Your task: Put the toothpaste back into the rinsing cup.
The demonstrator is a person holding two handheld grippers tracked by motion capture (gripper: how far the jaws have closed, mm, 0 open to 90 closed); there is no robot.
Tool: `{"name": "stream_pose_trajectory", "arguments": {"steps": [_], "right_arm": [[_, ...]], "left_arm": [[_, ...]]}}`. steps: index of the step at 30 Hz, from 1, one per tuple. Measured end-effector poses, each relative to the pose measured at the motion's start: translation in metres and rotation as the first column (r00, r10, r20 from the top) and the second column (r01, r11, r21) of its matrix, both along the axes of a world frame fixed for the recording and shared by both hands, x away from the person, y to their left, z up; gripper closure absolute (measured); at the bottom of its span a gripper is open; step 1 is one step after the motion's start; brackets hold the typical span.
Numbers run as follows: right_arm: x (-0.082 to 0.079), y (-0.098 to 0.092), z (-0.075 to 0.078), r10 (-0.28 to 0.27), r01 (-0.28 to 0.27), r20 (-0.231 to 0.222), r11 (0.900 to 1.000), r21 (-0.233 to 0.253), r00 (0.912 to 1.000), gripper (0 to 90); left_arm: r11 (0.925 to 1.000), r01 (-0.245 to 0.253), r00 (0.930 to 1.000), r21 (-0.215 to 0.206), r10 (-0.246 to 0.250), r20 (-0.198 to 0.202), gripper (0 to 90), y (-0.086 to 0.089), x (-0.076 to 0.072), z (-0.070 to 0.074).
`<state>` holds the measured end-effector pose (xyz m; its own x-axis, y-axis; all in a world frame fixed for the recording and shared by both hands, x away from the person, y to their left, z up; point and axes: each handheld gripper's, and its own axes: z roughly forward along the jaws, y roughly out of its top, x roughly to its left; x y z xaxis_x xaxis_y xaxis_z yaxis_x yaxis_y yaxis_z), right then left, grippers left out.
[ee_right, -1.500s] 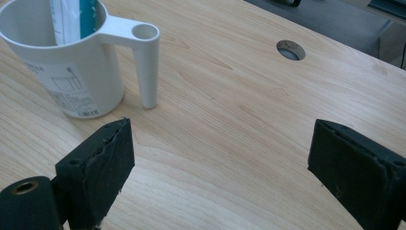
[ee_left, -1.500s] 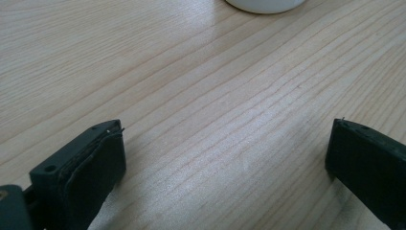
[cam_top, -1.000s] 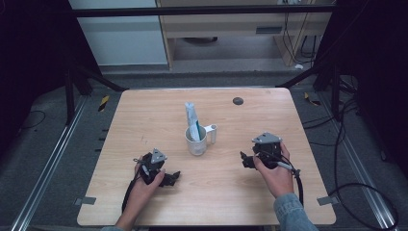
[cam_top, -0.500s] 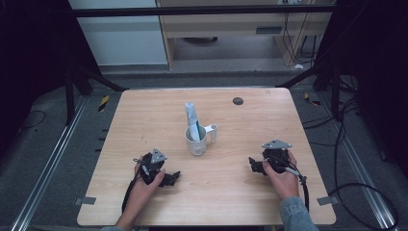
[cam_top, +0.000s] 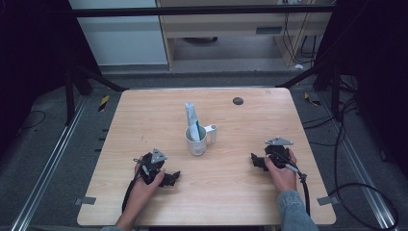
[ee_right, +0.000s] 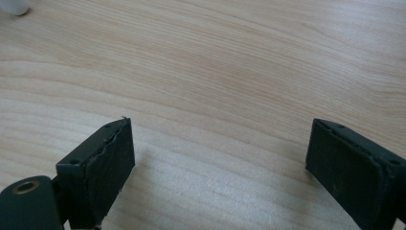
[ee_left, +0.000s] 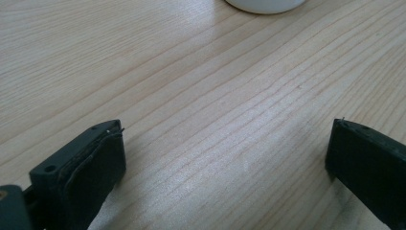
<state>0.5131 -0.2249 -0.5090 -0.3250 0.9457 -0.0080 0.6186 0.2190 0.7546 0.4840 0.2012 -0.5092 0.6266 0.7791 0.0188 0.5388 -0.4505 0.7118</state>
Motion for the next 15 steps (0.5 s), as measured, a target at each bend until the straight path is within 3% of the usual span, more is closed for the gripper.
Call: {"name": "stream_pose_trajectory", "arguments": {"steps": [15], "right_arm": [[0.0079,-0.0103,-0.0031,-0.107,0.107,-0.040,0.994,-0.011,0.9934,0.7]], "left_arm": [[1.0000,-0.001,1.0000,0.000,0.001,0.001,0.0,-0.0002,-0.0001,-0.0001]]}}
